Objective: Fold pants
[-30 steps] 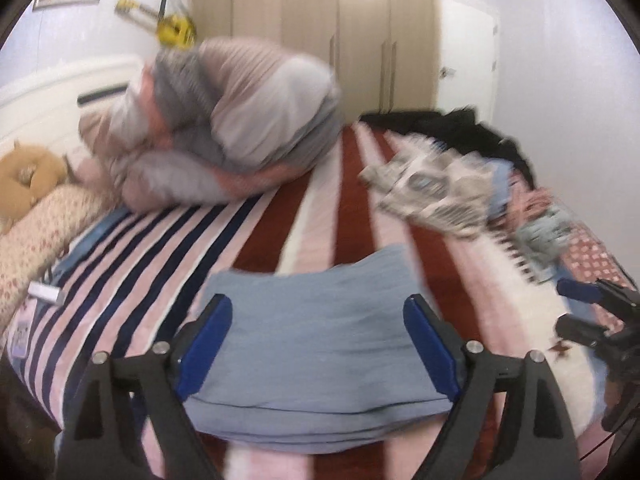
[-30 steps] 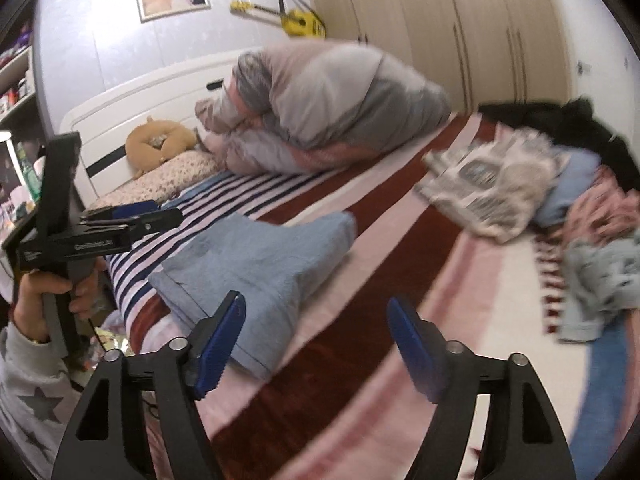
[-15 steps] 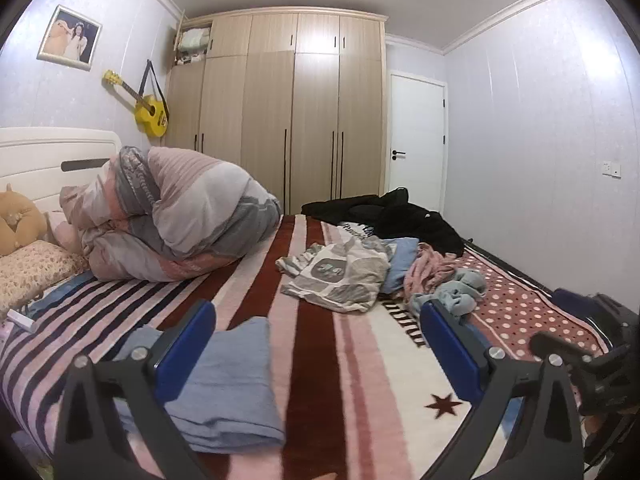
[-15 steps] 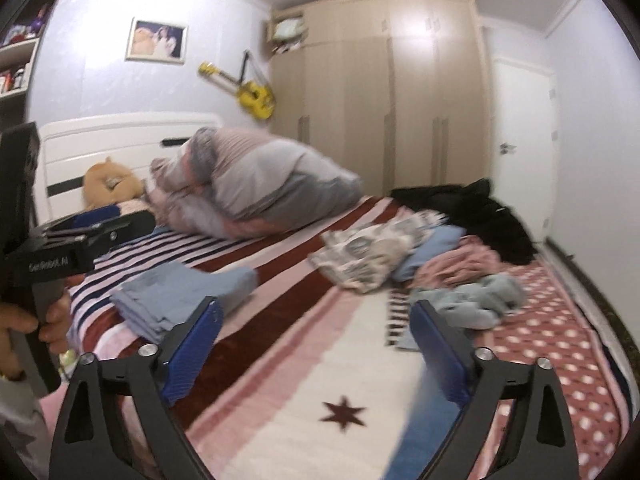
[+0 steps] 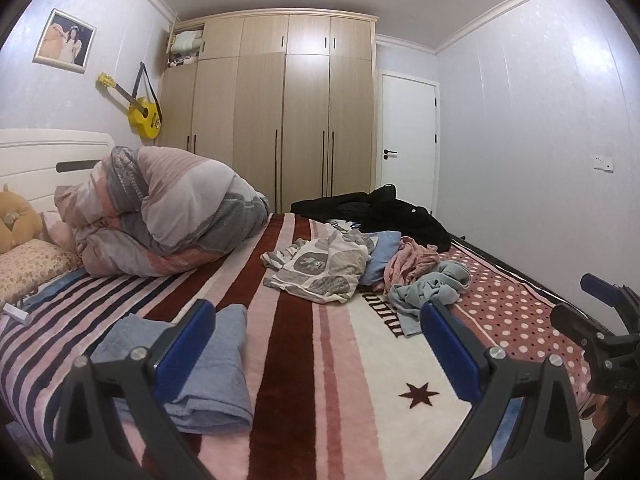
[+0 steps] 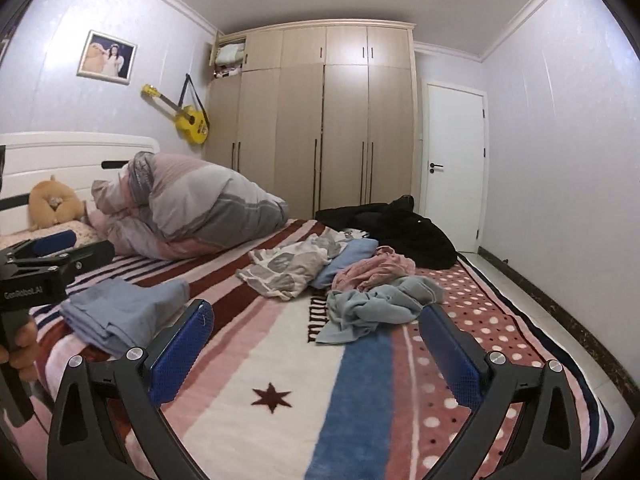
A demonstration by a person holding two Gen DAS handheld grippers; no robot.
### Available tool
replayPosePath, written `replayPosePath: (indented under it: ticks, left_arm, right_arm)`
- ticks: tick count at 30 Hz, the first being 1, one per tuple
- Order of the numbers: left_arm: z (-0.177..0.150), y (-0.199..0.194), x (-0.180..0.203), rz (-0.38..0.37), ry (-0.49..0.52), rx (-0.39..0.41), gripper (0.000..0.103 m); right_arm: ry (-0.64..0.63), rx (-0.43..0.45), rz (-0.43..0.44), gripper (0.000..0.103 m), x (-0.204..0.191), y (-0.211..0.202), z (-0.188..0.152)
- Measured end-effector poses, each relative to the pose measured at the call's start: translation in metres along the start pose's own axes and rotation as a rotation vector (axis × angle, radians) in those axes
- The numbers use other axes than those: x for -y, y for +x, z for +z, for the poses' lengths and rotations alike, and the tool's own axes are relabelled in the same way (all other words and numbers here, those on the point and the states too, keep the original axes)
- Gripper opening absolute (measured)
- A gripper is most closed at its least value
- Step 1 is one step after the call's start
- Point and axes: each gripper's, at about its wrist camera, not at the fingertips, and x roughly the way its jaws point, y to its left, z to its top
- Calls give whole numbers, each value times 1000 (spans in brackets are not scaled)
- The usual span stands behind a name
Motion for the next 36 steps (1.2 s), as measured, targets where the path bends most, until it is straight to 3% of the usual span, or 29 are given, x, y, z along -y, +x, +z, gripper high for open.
replayPosePath:
  ticks: [36]
  left_arm:
    - [-3,-2,-8,1,-13,-11,102]
  right_arm:
    - [-34,11,4,103,-8,-2,8]
